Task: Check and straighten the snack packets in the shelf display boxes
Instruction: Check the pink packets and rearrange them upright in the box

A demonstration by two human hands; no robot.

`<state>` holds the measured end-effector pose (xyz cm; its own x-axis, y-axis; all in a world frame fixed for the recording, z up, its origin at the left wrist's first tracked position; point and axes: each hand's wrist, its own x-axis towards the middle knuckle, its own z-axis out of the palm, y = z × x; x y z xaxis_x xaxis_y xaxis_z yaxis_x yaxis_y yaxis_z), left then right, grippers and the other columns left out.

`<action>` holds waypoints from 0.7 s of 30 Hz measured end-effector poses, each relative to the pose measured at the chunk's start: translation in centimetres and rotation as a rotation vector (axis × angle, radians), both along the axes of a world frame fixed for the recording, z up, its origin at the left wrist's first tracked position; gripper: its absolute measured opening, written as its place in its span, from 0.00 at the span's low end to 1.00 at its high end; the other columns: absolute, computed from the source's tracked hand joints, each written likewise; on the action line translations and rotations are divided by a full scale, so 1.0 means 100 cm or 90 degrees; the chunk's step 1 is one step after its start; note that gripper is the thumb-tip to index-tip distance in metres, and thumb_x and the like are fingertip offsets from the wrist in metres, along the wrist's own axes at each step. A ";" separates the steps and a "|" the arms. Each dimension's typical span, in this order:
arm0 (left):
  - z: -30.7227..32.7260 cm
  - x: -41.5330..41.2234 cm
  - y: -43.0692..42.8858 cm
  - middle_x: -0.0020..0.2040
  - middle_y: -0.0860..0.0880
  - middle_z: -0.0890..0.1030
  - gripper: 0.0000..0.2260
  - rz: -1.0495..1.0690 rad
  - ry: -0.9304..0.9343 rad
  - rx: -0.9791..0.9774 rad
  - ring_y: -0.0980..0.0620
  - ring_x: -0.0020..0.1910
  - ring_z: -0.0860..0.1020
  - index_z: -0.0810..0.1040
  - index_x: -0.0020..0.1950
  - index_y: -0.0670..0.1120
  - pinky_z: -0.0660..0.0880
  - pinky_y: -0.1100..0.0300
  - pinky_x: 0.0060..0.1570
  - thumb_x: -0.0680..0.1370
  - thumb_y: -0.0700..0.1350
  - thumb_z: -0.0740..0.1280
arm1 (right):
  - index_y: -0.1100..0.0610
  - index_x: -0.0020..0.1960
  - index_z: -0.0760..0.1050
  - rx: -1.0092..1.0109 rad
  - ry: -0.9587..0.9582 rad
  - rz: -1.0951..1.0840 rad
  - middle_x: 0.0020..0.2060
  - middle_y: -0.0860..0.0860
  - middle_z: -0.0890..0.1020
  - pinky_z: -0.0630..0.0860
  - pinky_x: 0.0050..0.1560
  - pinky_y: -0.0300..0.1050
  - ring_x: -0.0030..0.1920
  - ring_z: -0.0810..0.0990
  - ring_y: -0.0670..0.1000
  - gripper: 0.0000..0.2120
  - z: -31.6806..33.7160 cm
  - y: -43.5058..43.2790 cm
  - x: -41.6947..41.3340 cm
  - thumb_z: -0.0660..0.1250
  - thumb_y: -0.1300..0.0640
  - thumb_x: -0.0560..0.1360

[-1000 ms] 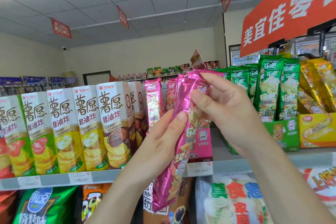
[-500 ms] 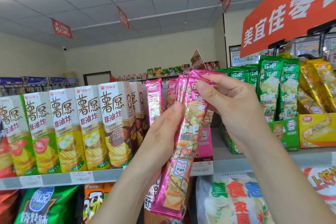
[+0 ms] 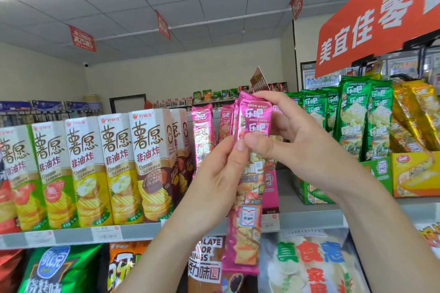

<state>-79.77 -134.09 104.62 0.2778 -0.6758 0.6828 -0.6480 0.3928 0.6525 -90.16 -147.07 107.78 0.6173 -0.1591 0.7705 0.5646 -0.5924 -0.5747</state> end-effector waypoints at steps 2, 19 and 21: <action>0.007 0.002 0.001 0.53 0.63 0.79 0.10 -0.006 -0.056 0.020 0.67 0.53 0.76 0.74 0.59 0.64 0.73 0.71 0.51 0.81 0.57 0.56 | 0.41 0.60 0.73 -0.039 -0.044 -0.023 0.48 0.45 0.84 0.80 0.49 0.41 0.49 0.82 0.45 0.20 0.007 0.001 -0.003 0.73 0.47 0.70; 0.171 0.078 -0.038 0.33 0.59 0.76 0.10 0.456 -0.550 0.185 0.51 0.40 0.78 0.83 0.46 0.53 0.67 0.63 0.40 0.77 0.43 0.62 | 0.47 0.52 0.68 0.017 -0.659 -0.288 0.41 0.41 0.76 0.72 0.45 0.35 0.41 0.76 0.36 0.08 0.138 -0.027 0.016 0.63 0.58 0.79; 0.180 0.090 -0.059 0.34 0.55 0.76 0.09 0.452 -0.572 0.271 0.51 0.36 0.76 0.82 0.47 0.48 0.68 0.61 0.36 0.79 0.43 0.62 | 0.49 0.54 0.67 -0.010 -0.669 -0.329 0.41 0.41 0.75 0.72 0.44 0.37 0.41 0.74 0.36 0.07 0.144 -0.031 0.027 0.63 0.57 0.79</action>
<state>-70.79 -140.01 122.61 0.2194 -0.7824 0.5829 -0.9179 -0.3680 -0.1485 -87.46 -150.14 122.21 -0.4595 -0.1913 0.8673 0.4481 -0.8931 0.0404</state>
